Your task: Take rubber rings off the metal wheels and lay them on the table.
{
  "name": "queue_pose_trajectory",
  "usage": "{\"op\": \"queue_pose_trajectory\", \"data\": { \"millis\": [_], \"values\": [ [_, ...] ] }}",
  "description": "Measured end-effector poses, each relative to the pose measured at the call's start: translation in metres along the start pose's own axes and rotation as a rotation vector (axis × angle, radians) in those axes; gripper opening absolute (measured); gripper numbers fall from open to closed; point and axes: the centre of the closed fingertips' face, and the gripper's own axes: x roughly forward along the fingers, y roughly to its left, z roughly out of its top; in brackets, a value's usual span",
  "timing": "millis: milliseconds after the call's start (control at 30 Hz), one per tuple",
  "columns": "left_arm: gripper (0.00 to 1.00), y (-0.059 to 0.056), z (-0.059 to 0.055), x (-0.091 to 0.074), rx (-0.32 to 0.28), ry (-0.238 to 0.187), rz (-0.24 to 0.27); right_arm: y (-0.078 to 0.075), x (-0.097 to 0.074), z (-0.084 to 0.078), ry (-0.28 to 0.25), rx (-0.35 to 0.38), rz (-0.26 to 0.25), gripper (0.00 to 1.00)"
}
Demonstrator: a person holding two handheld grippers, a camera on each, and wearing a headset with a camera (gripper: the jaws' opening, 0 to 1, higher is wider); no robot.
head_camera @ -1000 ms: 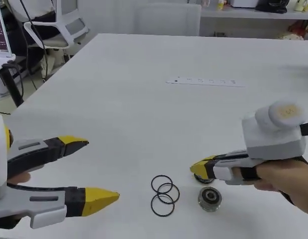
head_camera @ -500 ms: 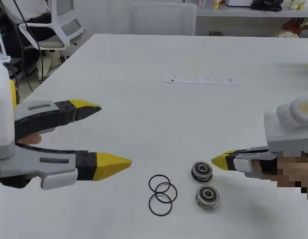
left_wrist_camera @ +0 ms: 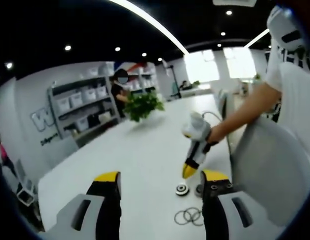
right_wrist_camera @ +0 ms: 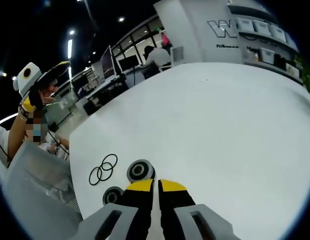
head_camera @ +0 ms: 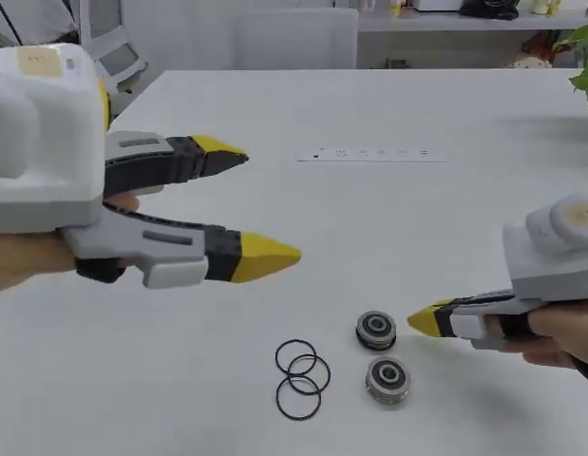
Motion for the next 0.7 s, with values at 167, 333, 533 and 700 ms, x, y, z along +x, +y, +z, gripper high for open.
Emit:
{"op": "queue_pose_trajectory", "data": {
  "millis": [167, 333, 533, 700],
  "values": [
    [0.59, -0.002, 0.004, 0.035, 0.012, -0.017, -0.029, 0.007, 0.002, -0.002, 0.008, -0.021, 0.03, 0.03],
    [0.52, -0.01, 0.0, 0.064, 0.014, -0.026, -0.066, 0.008, 0.004, -0.008, 0.035, -0.056, 0.03, 0.04],
    [0.4, -0.017, -0.024, 0.095, 0.018, 0.003, -0.085, 0.007, 0.005, -0.008, 0.037, -0.069, 0.037, 0.06],
    [0.38, -0.027, -0.053, 0.113, -0.034, 0.05, -0.118, 0.009, 0.007, -0.01, 0.047, -0.082, 0.042, 0.08]
  ]
}}
